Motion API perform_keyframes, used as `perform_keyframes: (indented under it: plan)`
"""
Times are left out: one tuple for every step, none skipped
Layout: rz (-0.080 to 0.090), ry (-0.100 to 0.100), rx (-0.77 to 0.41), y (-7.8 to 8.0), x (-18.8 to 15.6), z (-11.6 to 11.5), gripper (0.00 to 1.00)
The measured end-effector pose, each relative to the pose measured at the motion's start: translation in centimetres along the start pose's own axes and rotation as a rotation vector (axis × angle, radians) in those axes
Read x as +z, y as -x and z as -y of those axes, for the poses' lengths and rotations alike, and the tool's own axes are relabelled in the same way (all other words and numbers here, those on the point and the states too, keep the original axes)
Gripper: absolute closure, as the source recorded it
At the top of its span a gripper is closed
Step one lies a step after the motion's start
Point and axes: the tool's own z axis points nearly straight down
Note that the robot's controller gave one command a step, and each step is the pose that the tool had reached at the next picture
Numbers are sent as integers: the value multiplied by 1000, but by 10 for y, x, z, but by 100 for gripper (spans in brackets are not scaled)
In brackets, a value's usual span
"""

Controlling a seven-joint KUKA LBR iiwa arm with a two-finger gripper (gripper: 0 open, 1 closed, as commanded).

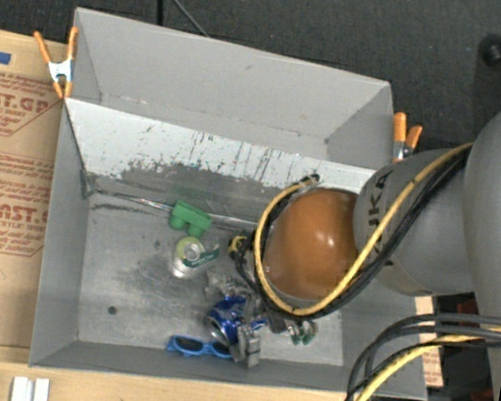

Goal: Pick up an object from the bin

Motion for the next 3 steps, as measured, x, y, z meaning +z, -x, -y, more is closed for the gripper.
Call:
perform_keyframes:
  plan:
    - [4, 1, 1, 1, 0, -1, 0]
    - [0, 2, 0, 0, 0, -1, 100]
    - [-7, 0, 1, 4, -85, -1, 100]
